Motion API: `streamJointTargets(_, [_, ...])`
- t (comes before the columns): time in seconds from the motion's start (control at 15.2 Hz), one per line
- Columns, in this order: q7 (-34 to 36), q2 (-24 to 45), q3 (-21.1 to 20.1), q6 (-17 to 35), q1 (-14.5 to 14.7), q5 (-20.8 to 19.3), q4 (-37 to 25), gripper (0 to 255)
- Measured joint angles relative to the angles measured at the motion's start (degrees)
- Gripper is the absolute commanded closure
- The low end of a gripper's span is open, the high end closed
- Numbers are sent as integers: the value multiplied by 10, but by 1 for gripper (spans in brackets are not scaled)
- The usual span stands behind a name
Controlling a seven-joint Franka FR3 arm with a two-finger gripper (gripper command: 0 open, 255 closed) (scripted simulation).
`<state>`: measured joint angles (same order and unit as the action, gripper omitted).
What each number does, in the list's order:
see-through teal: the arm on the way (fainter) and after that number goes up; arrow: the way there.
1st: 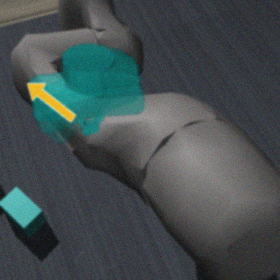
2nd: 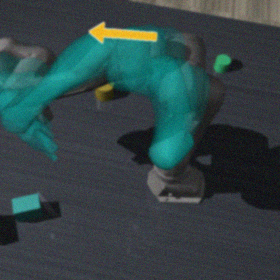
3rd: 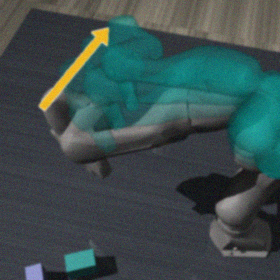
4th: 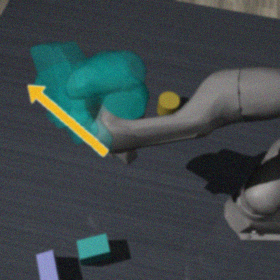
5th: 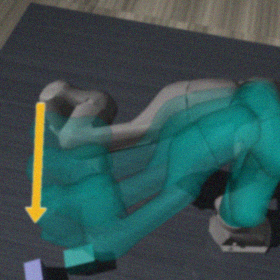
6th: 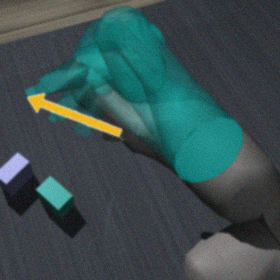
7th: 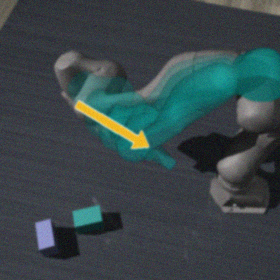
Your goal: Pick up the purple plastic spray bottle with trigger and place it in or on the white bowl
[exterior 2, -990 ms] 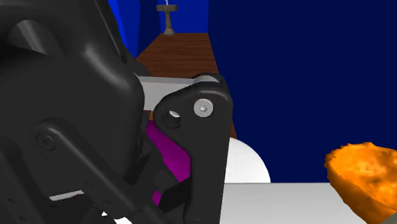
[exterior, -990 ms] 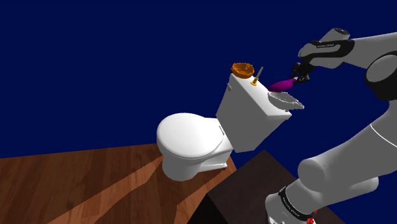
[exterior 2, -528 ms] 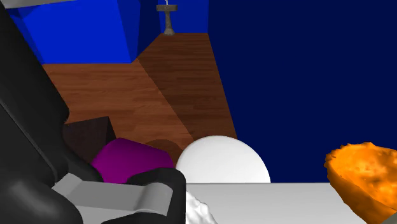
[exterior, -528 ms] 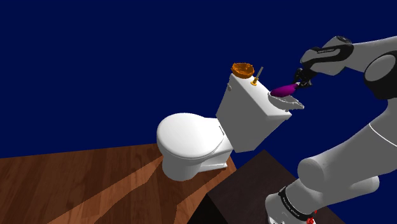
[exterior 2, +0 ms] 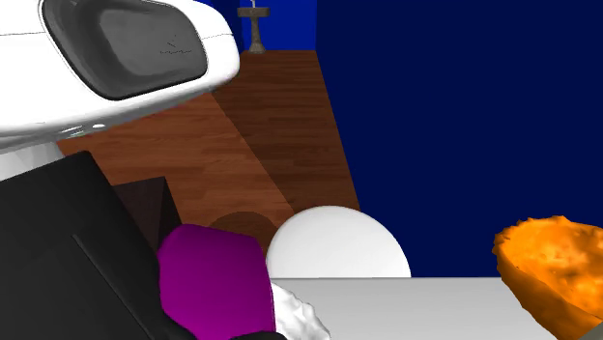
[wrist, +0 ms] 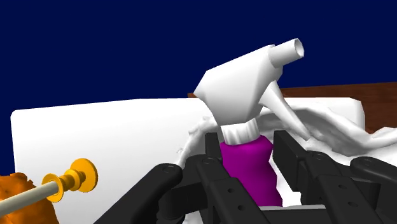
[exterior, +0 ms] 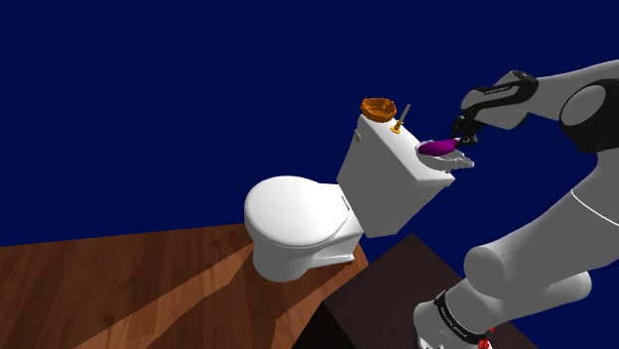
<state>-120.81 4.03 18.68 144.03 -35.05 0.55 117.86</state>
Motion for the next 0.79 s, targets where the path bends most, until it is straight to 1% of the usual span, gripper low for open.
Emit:
streamJointTargets(0.46, [-4,5,0,10,-1,4,5,255])
streamJointTargets(0.53, [-4,5,0,10,-1,4,5,0])
streamJointTargets(0.79, [-4,5,0,10,-1,4,5,0])
